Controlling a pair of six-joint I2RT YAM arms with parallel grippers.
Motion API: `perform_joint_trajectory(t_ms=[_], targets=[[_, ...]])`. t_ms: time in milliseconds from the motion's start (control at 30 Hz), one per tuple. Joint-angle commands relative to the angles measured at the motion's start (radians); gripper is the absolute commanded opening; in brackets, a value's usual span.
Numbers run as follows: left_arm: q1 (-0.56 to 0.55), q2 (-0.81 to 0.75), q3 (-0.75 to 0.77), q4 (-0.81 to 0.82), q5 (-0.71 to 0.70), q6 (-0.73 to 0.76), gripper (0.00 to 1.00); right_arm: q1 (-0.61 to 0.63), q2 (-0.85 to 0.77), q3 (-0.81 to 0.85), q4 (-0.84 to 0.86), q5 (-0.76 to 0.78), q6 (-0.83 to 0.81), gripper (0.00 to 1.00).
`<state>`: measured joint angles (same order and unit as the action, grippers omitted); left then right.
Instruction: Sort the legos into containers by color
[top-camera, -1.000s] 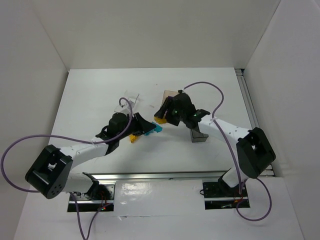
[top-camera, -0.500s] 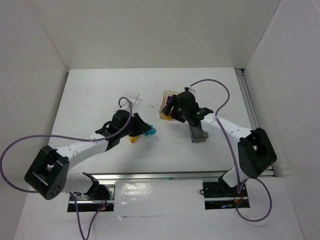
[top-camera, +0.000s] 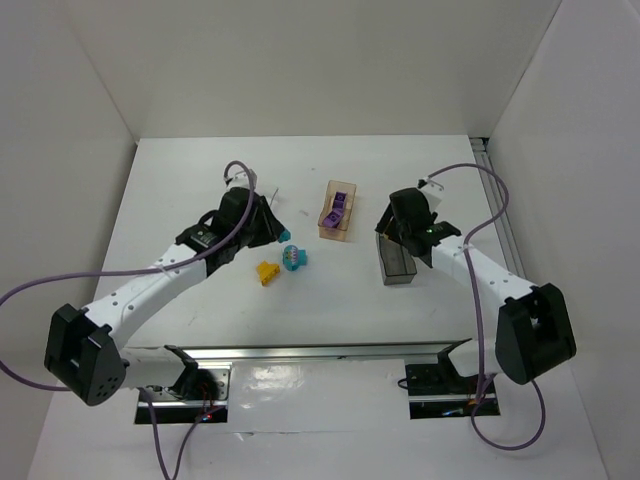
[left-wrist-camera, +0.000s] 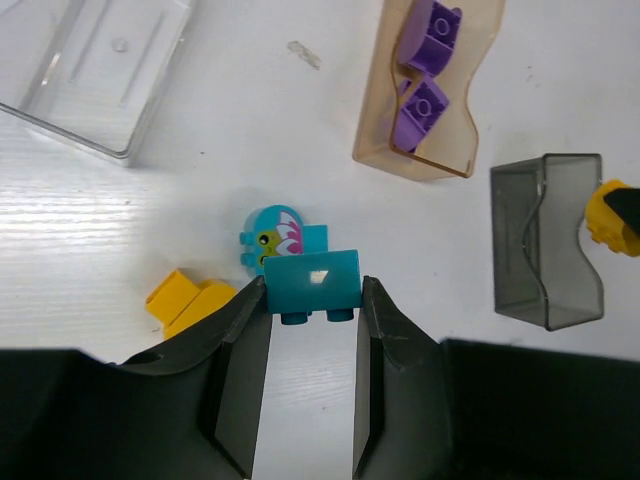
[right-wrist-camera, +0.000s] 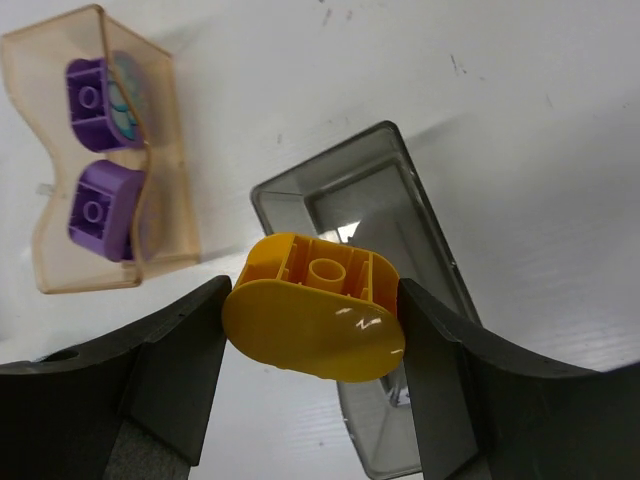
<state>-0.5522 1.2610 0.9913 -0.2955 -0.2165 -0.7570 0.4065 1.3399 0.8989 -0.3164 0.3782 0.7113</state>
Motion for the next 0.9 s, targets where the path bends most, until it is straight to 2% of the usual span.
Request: perform_joint_trajectory(t_ms=[0, 133, 233, 300, 433, 467, 600, 700, 867], targets=[[0.006, 0.031, 0.093, -0.099, -0.069, 0.051, 0.00, -0.017, -0.001, -0.026, 0.003, 0.031, -0.033, 0.62], [0.037, 0.064, 0.133, -0.110, -0.069, 0.074, 0.00, -0.017, 0.048, -0.014, 0.004, 0.010, -0.056, 0.76], [0.055, 0.078, 0.177, -0.120, -0.047, 0.087, 0.00, -0.017, 0.061, -0.005, -0.015, 0.010, -0.056, 0.92], [0.055, 0.109, 0.196, -0.133, -0.047, 0.105, 0.00, -0.017, 0.042, 0.006, -0.015, 0.010, -0.056, 0.95], [0.090, 0.147, 0.243, -0.143, -0.038, 0.124, 0.00, -0.017, -0.024, 0.024, -0.047, 0.043, -0.056, 0.95], [0.115, 0.158, 0.254, -0.152, -0.038, 0.134, 0.00, -0.017, -0.063, 0.025, -0.047, 0.044, -0.065, 0.92], [0.198, 0.257, 0.331, -0.152, -0.008, 0.157, 0.00, -0.017, -0.152, 0.034, -0.047, 0.056, -0.087, 0.90], [0.230, 0.342, 0.406, -0.166, 0.022, 0.170, 0.00, -0.008, -0.183, 0.055, -0.075, 0.056, -0.087, 0.90], [0.251, 0.391, 0.438, -0.165, 0.031, 0.179, 0.00, -0.008, -0.183, 0.055, -0.084, 0.047, -0.096, 0.90]])
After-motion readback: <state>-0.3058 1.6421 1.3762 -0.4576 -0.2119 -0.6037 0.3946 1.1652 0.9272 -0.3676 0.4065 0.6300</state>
